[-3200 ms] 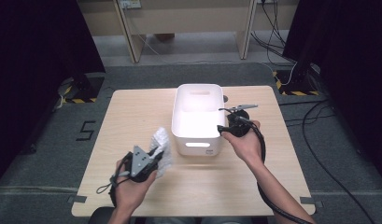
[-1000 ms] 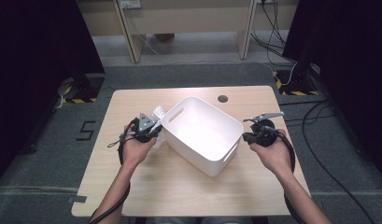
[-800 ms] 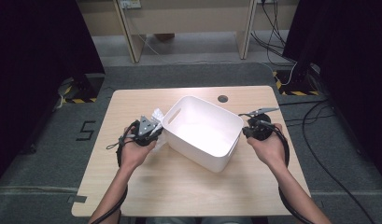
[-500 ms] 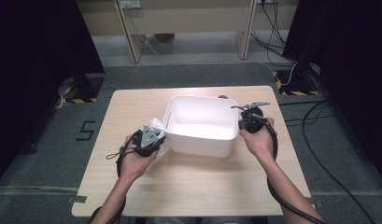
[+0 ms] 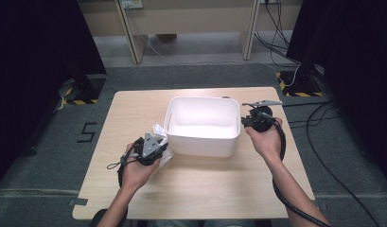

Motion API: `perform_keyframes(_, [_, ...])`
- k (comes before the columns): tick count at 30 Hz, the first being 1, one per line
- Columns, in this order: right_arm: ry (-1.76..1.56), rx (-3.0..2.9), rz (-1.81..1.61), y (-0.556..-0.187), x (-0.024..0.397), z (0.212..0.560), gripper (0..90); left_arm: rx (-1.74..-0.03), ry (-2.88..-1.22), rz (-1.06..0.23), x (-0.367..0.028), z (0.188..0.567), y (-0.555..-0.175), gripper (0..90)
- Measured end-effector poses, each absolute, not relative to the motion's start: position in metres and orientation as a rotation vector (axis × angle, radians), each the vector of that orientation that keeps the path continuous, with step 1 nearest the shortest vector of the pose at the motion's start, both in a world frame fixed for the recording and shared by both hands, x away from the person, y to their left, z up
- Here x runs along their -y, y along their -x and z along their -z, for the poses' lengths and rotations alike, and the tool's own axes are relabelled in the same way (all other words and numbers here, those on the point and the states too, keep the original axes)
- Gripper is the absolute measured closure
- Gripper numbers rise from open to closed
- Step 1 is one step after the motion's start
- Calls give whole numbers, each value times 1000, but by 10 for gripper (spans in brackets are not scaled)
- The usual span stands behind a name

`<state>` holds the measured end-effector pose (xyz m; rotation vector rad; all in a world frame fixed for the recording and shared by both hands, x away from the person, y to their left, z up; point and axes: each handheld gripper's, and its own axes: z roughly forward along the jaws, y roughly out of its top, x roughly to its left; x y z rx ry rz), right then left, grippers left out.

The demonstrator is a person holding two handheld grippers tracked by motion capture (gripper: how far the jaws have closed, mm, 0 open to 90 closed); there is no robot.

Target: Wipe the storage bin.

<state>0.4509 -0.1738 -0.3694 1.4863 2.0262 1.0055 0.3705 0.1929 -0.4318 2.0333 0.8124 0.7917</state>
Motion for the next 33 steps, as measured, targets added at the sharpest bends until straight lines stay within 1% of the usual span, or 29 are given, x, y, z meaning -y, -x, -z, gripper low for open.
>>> perform_keyframes(3, [-1477,-2050,-1016,-451,169,367,712,-807,-2031,-800,-188,430,-365,776])
perform_keyframes(8, [-1492,-2104,-996,-453,163,375,742,-802,-2047,-811,-183,432,-364,775])
perform_keyframes(22, [-1457,-2113,-935,-455,154,382,732,-765,-2083,-797,-175,432,-362,773])
perform_keyframes(33, [-1395,-2142,-965,-458,154,384,729,-753,-2098,-783,-170,435,-358,771])
